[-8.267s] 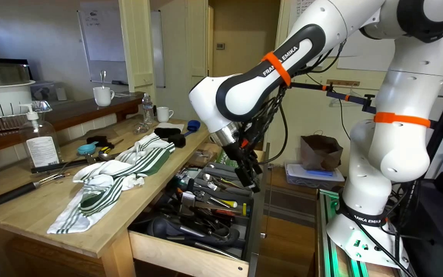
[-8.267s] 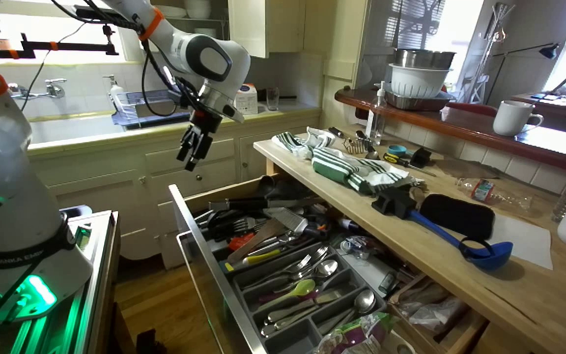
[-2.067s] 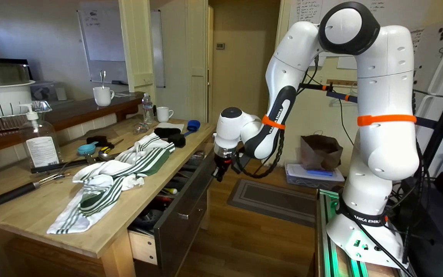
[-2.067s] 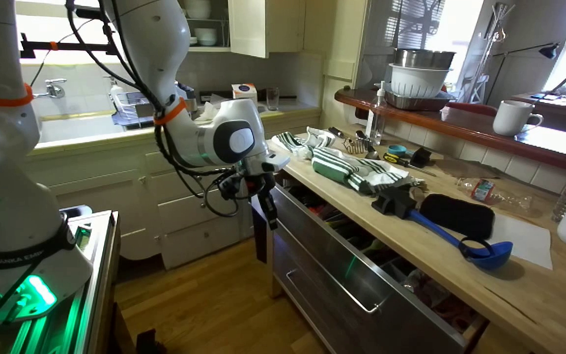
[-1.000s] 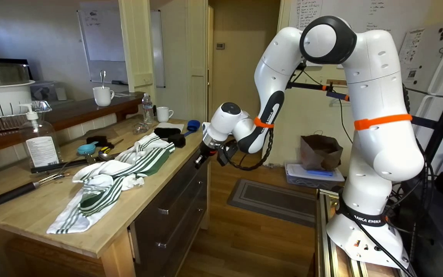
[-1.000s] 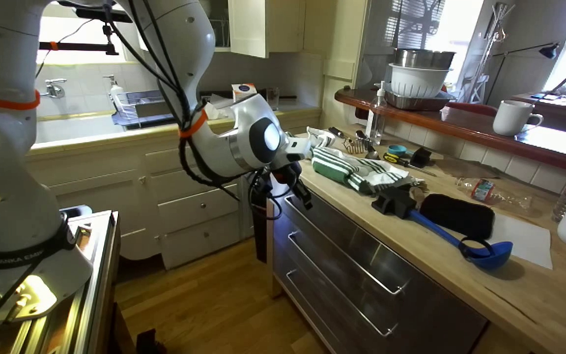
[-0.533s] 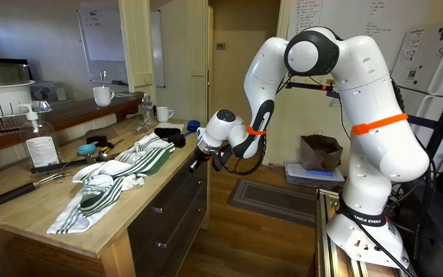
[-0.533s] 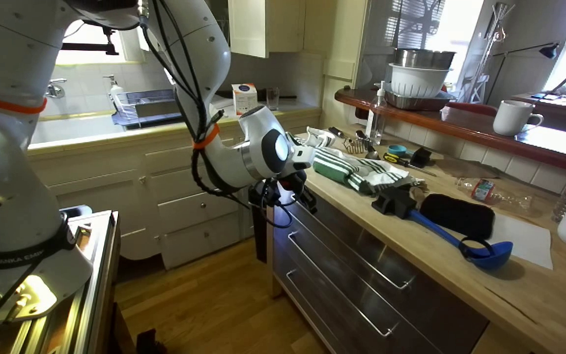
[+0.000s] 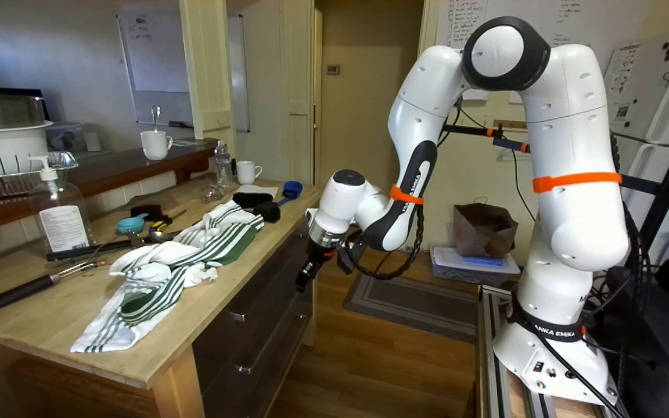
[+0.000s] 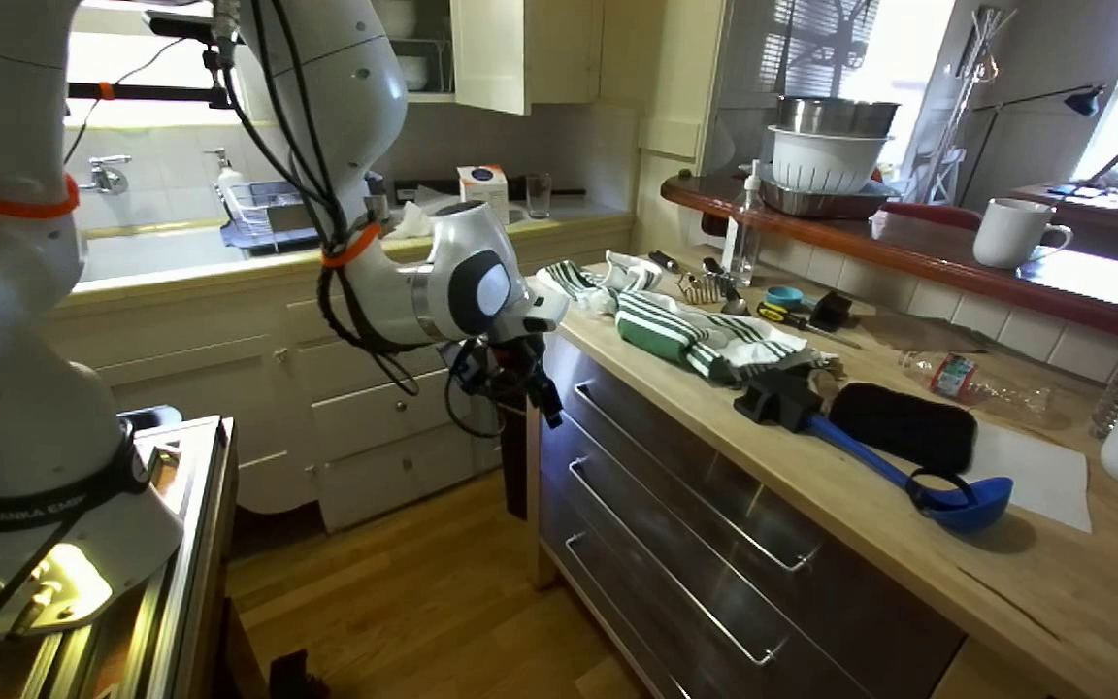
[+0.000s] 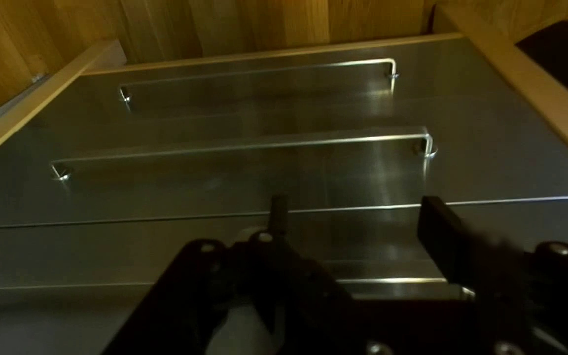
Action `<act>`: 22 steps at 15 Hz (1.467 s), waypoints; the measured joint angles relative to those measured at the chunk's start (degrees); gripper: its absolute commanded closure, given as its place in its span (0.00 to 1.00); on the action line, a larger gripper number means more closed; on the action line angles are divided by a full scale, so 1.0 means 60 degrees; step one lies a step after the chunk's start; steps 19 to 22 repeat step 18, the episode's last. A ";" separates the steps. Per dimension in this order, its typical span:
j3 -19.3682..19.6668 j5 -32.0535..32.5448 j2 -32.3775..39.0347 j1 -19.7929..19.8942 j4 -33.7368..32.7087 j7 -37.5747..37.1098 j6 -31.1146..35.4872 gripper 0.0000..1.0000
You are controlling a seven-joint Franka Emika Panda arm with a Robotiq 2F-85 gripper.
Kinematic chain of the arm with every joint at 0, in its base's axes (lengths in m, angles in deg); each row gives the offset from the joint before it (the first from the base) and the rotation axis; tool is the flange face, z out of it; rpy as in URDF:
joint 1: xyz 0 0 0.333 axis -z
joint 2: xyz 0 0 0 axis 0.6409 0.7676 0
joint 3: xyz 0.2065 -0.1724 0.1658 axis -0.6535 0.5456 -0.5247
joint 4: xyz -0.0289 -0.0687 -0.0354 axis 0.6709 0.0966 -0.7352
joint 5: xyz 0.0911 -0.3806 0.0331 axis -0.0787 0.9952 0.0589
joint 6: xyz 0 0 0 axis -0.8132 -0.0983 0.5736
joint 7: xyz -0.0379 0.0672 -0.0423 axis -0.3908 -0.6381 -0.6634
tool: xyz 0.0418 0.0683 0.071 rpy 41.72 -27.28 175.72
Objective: Fold the towel in half and close the cabinet drawer
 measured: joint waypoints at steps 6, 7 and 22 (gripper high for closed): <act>-0.4345 -0.4630 -0.1731 0.3265 0.0922 0.3696 -0.2440 0.00; -0.4904 -0.5420 -0.1921 0.3687 0.0822 0.4338 -0.2704 0.00; -0.3246 -1.0386 -0.3938 0.1894 -0.1035 0.8581 -0.5615 0.00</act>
